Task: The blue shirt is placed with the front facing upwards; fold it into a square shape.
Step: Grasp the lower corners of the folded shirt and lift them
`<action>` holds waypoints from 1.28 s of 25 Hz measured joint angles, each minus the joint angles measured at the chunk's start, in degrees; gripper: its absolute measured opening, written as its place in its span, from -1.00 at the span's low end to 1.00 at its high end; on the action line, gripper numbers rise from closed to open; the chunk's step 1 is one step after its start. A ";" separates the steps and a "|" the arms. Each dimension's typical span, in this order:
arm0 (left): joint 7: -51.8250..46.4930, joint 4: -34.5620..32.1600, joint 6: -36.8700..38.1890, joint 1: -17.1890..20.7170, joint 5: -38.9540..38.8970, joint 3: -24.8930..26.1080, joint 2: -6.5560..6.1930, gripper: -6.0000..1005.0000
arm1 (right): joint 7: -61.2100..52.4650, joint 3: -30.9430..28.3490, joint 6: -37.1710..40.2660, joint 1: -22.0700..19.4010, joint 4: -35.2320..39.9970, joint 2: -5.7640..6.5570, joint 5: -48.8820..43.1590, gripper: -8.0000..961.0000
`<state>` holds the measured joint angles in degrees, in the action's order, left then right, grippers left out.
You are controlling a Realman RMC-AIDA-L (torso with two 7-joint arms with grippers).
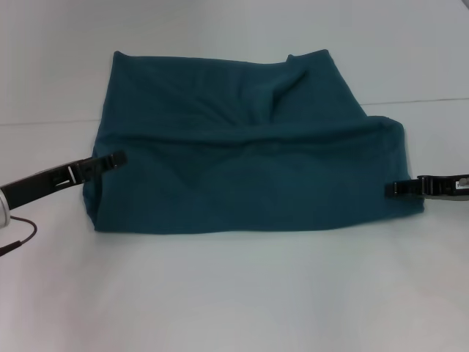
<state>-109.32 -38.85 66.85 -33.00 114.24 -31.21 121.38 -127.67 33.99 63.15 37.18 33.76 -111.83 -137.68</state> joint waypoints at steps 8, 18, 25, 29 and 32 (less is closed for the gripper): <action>0.10 0.16 -0.28 0.04 0.02 -0.11 0.00 0.72 | 1.30 0.19 -2.59 1.04 -1.48 -0.91 -0.03 -0.08; 0.13 0.39 -1.14 0.23 1.48 -0.26 0.05 0.72 | 1.42 -0.29 -2.69 1.16 -1.50 -1.06 0.50 -0.72; 0.09 0.50 -3.48 0.75 2.00 -0.26 0.23 0.72 | 1.45 -0.33 -2.77 0.74 -1.10 -1.29 0.57 -0.88; 0.03 0.49 -3.86 0.55 5.29 -0.26 0.26 0.72 | 1.46 -0.38 -2.90 0.60 -1.07 -1.31 0.58 -0.90; 0.03 0.55 -4.46 0.40 7.77 -0.26 0.26 0.72 | 1.46 -0.42 -3.03 0.46 -1.06 -1.32 0.58 -0.90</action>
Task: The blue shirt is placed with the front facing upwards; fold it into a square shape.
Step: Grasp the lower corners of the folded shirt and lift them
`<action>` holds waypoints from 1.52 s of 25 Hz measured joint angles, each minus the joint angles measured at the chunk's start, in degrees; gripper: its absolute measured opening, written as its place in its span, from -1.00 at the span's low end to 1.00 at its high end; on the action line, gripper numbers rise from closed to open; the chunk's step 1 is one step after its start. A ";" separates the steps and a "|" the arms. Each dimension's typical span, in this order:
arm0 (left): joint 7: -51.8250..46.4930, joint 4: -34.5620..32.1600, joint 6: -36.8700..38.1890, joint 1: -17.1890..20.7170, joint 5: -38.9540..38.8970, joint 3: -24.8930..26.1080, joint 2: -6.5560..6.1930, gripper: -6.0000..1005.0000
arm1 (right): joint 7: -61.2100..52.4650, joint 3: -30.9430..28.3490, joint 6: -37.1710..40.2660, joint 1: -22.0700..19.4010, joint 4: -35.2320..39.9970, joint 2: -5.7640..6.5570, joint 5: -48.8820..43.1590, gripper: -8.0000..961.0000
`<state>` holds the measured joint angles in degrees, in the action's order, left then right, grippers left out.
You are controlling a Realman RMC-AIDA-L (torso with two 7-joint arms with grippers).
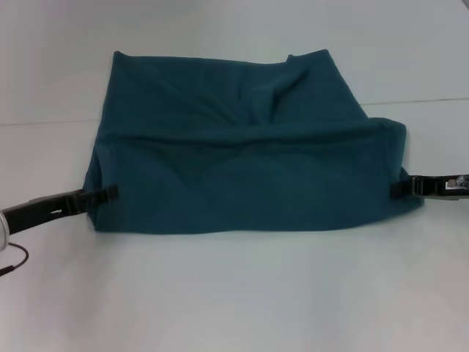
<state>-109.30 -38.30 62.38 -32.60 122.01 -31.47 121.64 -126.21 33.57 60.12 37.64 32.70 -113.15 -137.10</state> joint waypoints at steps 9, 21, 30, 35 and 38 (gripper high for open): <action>0.33 1.85 -3.94 -0.18 2.58 -1.69 0.34 0.72 | 0.61 -0.11 0.69 -0.35 0.05 -0.16 0.79 -0.91; 0.04 2.06 -5.21 -1.15 2.46 -6.00 0.98 0.71 | 0.62 -0.08 0.94 -0.54 0.09 -0.06 0.88 -0.90; 0.13 1.86 -5.36 -1.18 2.72 -7.66 0.96 0.71 | 0.62 -0.08 0.98 -0.73 0.09 -0.05 0.88 -0.90; -1.40 1.60 -6.28 -1.30 4.54 -8.99 0.96 0.48 | 0.71 -0.08 1.06 -0.73 0.09 -0.10 0.87 -0.90; -1.91 1.26 -6.31 -1.36 4.95 -9.06 0.96 0.30 | 0.72 -0.08 1.06 -0.73 0.09 -0.11 0.87 -0.90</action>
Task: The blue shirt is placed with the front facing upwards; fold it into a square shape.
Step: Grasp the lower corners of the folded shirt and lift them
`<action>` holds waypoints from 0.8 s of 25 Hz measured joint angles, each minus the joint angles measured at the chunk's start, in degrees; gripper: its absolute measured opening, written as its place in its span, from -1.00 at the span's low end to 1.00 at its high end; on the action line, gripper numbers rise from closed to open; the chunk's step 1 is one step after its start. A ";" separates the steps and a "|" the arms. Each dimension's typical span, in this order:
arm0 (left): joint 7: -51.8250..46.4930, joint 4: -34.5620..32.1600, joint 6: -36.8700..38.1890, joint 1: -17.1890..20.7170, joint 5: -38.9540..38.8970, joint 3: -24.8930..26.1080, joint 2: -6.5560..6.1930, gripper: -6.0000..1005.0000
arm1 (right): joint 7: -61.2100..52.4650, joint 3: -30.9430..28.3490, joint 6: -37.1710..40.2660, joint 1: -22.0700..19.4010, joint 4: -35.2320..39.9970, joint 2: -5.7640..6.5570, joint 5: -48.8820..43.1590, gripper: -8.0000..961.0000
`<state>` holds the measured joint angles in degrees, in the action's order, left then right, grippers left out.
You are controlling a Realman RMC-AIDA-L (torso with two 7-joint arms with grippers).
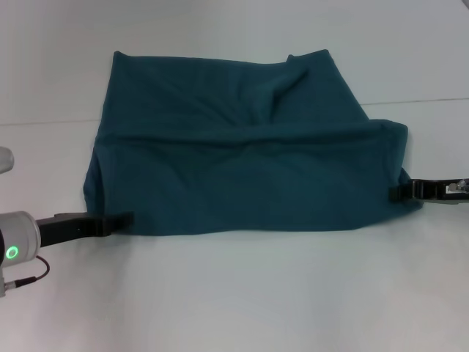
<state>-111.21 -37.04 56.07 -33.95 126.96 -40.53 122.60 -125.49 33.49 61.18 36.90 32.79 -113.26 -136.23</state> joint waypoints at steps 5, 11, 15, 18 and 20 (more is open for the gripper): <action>-0.17 -0.31 -0.02 -0.03 0.12 -0.03 0.00 -0.03 | 0.08 0.00 0.27 -0.08 0.00 -0.10 0.00 -0.91; -0.20 -0.41 -0.63 -0.19 0.21 -0.08 0.00 -0.50 | 1.23 0.00 0.94 -0.63 0.00 -0.11 1.63 -0.91; -0.25 -0.49 -0.38 -0.32 0.23 -0.08 0.00 -0.81 | 1.31 -0.03 1.72 -1.29 0.51 0.01 2.17 -0.91; -0.70 -1.36 0.92 -0.28 0.23 -0.04 0.00 -0.91 | 1.31 -0.09 2.62 -2.22 1.67 0.06 2.57 -0.91; -1.15 -2.45 2.78 0.02 0.20 0.18 0.01 -0.92 | 1.36 -0.10 3.55 -3.12 3.06 -0.05 3.22 -0.91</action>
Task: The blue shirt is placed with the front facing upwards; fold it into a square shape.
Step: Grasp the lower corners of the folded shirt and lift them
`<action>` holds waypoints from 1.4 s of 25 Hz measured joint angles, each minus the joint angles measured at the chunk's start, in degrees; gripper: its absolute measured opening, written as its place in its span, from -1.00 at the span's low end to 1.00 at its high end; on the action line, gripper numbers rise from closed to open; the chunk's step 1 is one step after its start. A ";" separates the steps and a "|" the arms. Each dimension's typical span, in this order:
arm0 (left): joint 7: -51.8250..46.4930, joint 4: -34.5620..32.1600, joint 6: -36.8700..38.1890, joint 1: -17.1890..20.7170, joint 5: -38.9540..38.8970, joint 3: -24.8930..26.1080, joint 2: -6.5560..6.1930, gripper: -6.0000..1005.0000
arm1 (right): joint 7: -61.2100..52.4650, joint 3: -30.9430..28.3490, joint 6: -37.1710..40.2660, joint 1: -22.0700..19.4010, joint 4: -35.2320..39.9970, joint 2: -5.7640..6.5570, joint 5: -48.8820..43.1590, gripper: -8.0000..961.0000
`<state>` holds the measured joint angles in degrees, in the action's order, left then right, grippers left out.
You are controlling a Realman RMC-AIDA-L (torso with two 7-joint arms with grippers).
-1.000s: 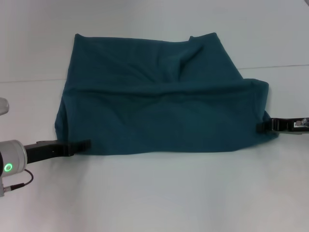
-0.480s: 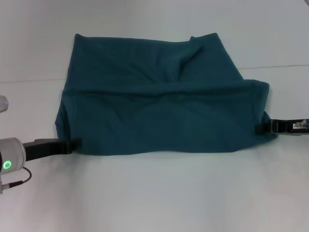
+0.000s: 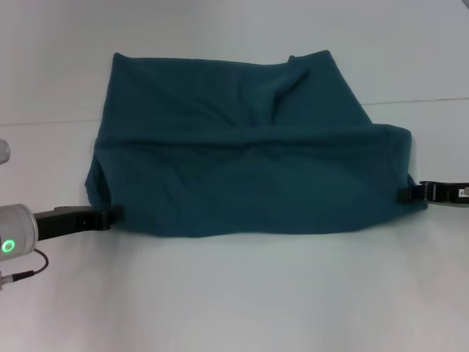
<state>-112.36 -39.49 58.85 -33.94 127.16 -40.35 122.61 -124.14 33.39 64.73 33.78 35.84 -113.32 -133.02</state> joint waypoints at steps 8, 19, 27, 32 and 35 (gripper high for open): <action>-4.68 -5.58 8.56 2.66 0.08 0.44 -0.62 -0.94 | 2.57 0.00 4.62 -3.63 4.66 -0.20 1.79 -0.90; -6.00 -8.63 25.75 7.18 2.49 6.62 -2.05 -0.94 | 9.95 0.00 16.30 -9.01 12.38 -1.17 1.82 -0.90; -5.21 -9.15 34.61 9.24 4.92 11.27 -2.19 -0.94 | 14.18 -0.01 22.28 -14.39 18.33 -2.78 1.68 -0.91; -5.11 -9.19 37.00 9.99 5.93 12.17 -2.20 -0.94 | 16.12 -0.48 24.14 -15.48 18.42 -2.80 1.68 -0.90; -5.17 -9.24 37.06 10.21 6.38 13.54 -2.20 -0.94 | 17.86 -1.37 26.28 -16.23 18.48 -2.92 1.67 -0.90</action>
<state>-117.52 -48.73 95.90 -23.73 133.54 -26.81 120.41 -106.27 32.03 91.00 17.56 54.32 -116.23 -131.35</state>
